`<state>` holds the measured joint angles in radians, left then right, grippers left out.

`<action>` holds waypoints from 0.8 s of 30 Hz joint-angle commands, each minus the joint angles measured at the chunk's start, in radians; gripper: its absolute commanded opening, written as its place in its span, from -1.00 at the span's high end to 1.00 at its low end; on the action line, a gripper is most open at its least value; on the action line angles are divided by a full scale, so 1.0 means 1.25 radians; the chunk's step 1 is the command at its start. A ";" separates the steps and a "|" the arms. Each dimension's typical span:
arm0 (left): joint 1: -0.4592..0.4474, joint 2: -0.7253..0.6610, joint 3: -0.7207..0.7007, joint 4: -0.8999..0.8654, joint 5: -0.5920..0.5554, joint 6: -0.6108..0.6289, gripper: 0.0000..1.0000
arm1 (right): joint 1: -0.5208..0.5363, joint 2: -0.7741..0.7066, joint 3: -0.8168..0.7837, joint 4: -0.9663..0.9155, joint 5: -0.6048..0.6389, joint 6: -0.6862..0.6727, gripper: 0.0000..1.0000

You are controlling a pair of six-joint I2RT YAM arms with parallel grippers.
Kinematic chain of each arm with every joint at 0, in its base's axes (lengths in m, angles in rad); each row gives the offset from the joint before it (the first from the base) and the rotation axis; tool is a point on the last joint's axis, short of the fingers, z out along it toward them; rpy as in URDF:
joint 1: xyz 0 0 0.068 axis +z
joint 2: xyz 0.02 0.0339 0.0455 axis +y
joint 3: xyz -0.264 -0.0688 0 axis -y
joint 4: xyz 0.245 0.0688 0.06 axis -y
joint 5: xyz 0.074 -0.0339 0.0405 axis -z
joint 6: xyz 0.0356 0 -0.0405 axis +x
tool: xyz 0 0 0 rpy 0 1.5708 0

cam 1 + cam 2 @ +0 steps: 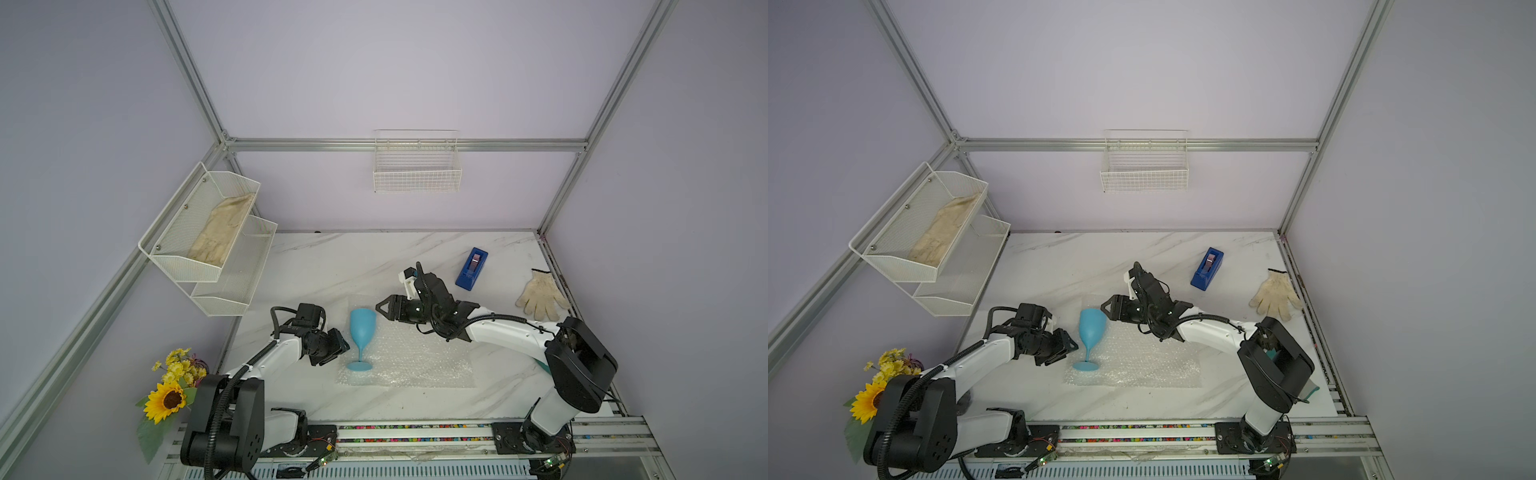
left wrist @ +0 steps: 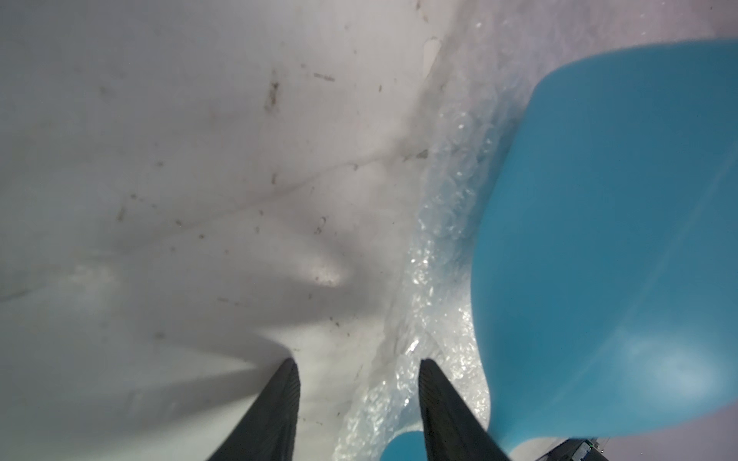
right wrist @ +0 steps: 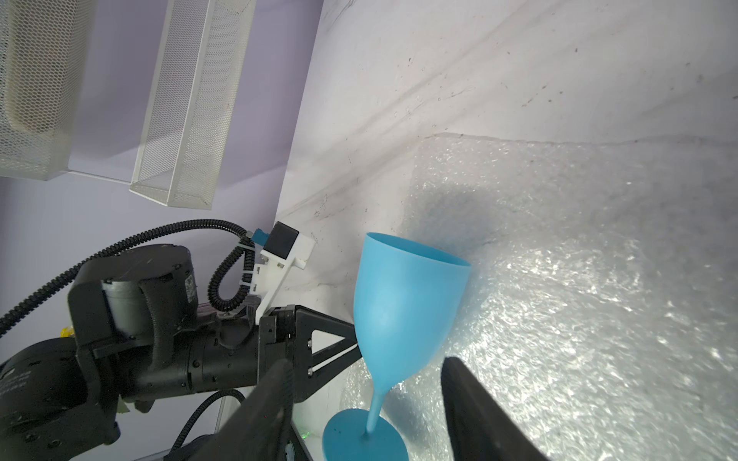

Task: Wrap wine glasses in bubble wrap
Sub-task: Wrap the wine glass in bubble wrap.

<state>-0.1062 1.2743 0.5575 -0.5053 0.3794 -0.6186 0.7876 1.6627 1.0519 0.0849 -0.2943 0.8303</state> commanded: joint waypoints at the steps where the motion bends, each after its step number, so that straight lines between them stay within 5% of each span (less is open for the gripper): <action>1: -0.004 -0.002 -0.032 0.061 0.026 -0.001 0.20 | 0.004 0.016 0.020 -0.004 -0.014 0.009 -0.18; 14: -0.011 -0.066 -0.067 0.138 0.109 0.002 0.79 | 0.005 0.042 -0.027 0.089 -0.045 0.061 -0.05; 24: -0.042 -0.110 -0.054 0.150 0.161 -0.016 0.86 | 0.008 0.049 -0.059 0.129 -0.054 0.068 -0.11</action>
<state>-0.1410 1.1553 0.4988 -0.3447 0.5331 -0.6209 0.7902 1.7260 0.9958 0.1963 -0.3576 0.8970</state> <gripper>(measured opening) 0.070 0.551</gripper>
